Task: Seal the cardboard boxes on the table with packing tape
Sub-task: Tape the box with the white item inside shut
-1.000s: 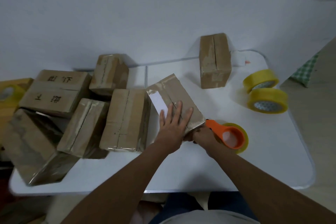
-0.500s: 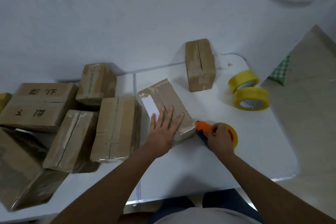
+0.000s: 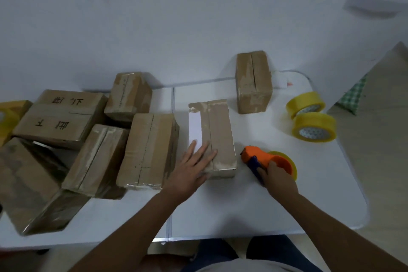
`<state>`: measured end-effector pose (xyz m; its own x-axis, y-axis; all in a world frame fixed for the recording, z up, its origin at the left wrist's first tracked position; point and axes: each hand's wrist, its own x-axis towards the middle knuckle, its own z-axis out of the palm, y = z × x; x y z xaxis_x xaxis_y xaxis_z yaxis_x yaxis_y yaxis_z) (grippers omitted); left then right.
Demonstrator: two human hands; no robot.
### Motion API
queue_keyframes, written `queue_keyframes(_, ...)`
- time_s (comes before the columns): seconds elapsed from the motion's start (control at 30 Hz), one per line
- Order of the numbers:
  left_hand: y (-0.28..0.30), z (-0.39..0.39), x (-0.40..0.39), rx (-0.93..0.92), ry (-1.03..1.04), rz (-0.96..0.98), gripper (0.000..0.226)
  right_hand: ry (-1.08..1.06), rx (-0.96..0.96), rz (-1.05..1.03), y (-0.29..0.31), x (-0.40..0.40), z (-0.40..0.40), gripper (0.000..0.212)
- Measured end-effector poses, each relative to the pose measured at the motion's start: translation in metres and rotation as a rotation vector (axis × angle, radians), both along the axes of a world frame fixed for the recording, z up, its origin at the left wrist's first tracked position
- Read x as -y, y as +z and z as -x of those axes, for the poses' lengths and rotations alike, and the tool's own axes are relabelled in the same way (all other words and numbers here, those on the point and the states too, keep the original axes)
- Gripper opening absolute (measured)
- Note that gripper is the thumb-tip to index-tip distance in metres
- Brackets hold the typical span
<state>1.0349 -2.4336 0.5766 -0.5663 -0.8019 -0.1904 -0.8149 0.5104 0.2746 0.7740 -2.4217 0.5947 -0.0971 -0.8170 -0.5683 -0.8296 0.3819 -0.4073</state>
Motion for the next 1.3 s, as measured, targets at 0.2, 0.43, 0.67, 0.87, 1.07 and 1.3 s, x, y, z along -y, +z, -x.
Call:
queue_keyframes(0.2, -0.003, 0.007, 0.003, -0.138, 0.019, -0.045, 0.067, -0.293, 0.184, 0.230, 0.026, -0.007, 0.030, 0.035)
queue_keyframes(0.43, -0.007, 0.033, 0.022, -0.219, -0.052, -0.020, 0.067, -0.397, 0.281, 0.446, 0.047, 0.004, 0.065, 0.040)
queue_keyframes(0.67, 0.009, 0.051, 0.036, -0.039, -0.016, -0.087, 0.058, -0.275, 0.273, 0.455, 0.067, 0.004, 0.077, 0.057)
queue_keyframes(0.87, 0.061, 0.087, 0.037, -0.854, 0.816, -0.726, 0.030, -0.129, 0.224, 0.504, 0.077, 0.001, 0.077, 0.076)
queue_keyframes(1.07, 0.087, 0.116, 0.026, -1.101, 0.908, -1.160, 0.032, 0.019, 0.158, 0.486, 0.078, 0.000, 0.080, 0.072)
queue_keyframes(1.3, 0.087, 0.116, 0.021, -1.180, 0.914, -1.159, 0.028, 0.067, 0.124, 0.451, 0.072, -0.008, 0.082, 0.073)
